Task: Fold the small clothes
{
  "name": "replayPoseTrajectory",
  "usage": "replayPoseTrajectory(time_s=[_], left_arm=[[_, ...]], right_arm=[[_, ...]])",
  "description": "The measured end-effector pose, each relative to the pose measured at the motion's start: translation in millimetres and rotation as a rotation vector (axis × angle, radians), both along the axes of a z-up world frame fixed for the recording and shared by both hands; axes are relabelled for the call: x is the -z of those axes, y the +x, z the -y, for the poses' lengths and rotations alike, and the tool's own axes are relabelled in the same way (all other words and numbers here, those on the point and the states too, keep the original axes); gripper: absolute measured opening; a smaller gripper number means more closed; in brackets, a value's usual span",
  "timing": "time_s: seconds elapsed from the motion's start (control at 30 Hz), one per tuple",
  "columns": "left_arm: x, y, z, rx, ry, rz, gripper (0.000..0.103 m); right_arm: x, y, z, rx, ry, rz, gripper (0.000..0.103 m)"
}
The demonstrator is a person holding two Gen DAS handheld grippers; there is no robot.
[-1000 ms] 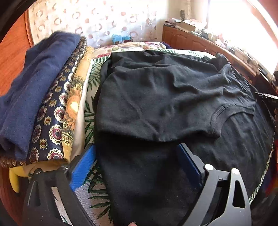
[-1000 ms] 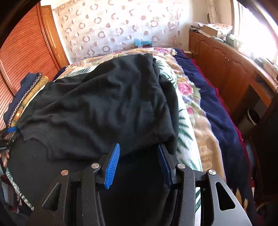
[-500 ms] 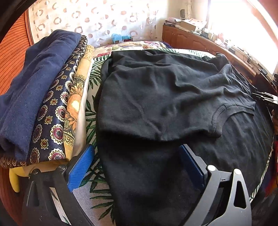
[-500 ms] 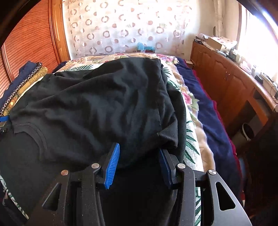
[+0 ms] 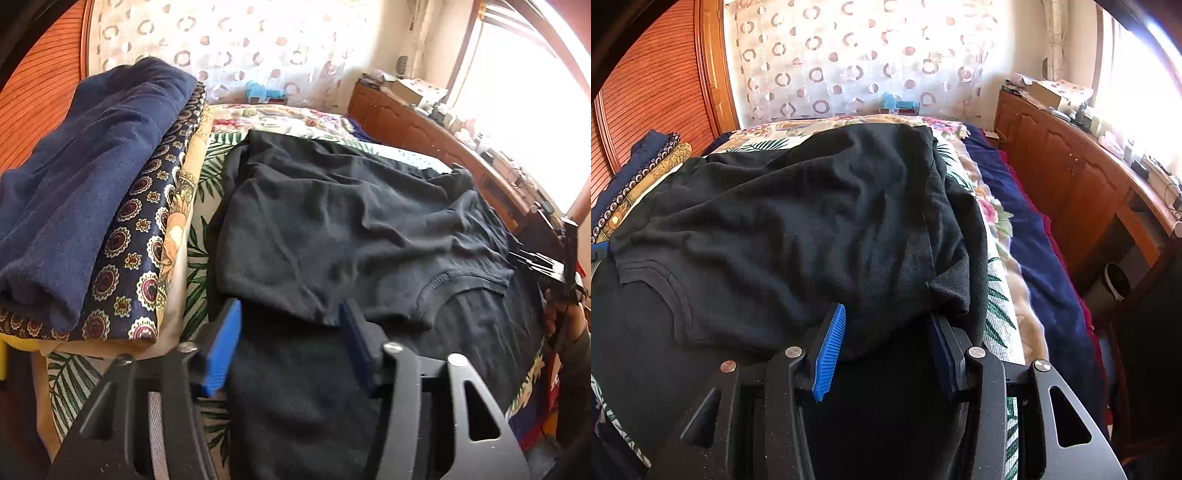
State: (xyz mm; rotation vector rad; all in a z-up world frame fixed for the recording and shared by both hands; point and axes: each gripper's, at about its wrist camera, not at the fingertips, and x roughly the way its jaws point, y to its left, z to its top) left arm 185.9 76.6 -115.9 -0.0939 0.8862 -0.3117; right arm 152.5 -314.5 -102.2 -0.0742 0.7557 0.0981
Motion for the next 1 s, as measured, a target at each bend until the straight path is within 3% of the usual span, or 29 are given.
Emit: replayPoseTrajectory(time_s=[0.1, 0.27, 0.37, 0.6, 0.77, 0.83, 1.0], left_arm=[[5, 9, -1, -0.025, -0.014, -0.027, 0.044], [6, 22, 0, -0.044, -0.041, -0.047, 0.043], [5, 26, 1, -0.039, -0.045, -0.042, 0.007], [-11, 14, 10, -0.012, -0.001, 0.054, 0.005], [-23, 8, 17, 0.004, 0.026, 0.095, 0.004], [-27, 6, 17, 0.007, 0.029, 0.107, 0.004], [-38, -4, 20, 0.005, 0.027, 0.146, 0.003]], right_arm=[[0, 0, -1, 0.0, 0.0, 0.0, 0.047], [1, 0, 0, -0.001, 0.002, 0.001, 0.047], [1, 0, 0, -0.003, 0.005, 0.0, 0.047], [0, 0, 3, 0.008, 0.032, 0.002, 0.047], [-3, 4, 13, 0.038, 0.07, -0.006, 0.027], [-3, 6, 13, 0.036, 0.056, -0.009, 0.007], [-13, 1, 10, -0.009, 0.031, 0.028, 0.002]])
